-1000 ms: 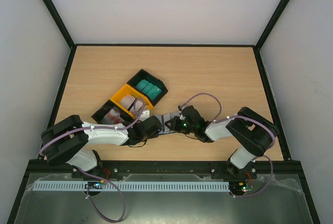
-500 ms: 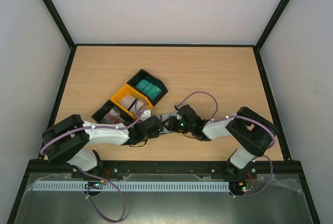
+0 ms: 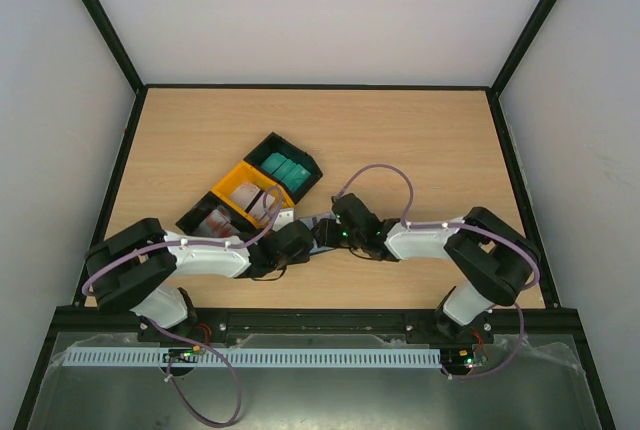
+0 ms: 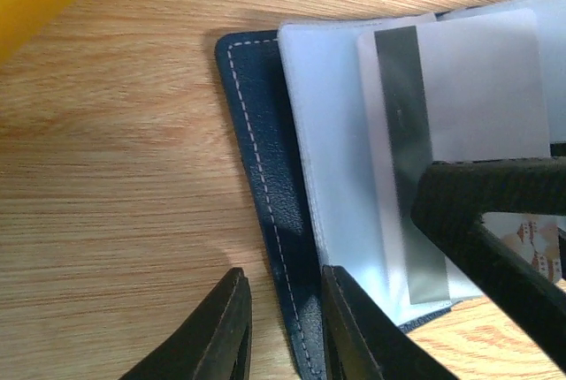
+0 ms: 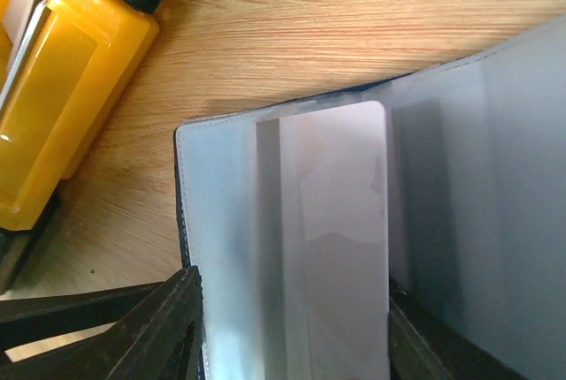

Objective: Put the credit cards into the card holder
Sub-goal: Insert the credit card into the card holder.

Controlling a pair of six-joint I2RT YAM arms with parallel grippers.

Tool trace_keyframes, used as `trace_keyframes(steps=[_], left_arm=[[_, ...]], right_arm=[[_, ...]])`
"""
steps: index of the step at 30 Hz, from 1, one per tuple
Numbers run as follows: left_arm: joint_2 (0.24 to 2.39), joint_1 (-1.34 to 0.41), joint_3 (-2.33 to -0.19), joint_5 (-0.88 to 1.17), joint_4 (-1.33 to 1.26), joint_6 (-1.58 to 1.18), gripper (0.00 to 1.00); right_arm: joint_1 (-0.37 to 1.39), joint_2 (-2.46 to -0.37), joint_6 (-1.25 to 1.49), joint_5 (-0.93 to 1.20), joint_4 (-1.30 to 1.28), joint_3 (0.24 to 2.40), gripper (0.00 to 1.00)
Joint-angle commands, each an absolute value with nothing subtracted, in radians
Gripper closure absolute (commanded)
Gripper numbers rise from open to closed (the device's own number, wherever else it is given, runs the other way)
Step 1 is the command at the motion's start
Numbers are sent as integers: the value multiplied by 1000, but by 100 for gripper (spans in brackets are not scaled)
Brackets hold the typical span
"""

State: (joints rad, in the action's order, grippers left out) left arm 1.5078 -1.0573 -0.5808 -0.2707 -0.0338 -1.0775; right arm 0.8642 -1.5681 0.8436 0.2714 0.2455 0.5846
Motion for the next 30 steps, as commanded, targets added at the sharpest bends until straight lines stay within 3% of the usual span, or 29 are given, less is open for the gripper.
trace_keyframes(steps=[1,7,15,21,30], left_arm=[[1531,-1043,-545,-224,-22,-1061,75],[1529,-1035,-534,-208,-48,-1055,76],[1496,-1023,-519,-193,-66,-1048,73],[1491,-1020,-539,-213,-46,-1054,67],[1527,-1007,-558,-235,-33,-1047,68]], right_arm=[[895,-1614,761,189,66,619,51],[919,-1602,753,120,7,641,50],[919,-1472,791,-101,-78,682,40],[920,-1542,780,-103,-97,721,39],[920,-1618,763,-30,-79,733,41]])
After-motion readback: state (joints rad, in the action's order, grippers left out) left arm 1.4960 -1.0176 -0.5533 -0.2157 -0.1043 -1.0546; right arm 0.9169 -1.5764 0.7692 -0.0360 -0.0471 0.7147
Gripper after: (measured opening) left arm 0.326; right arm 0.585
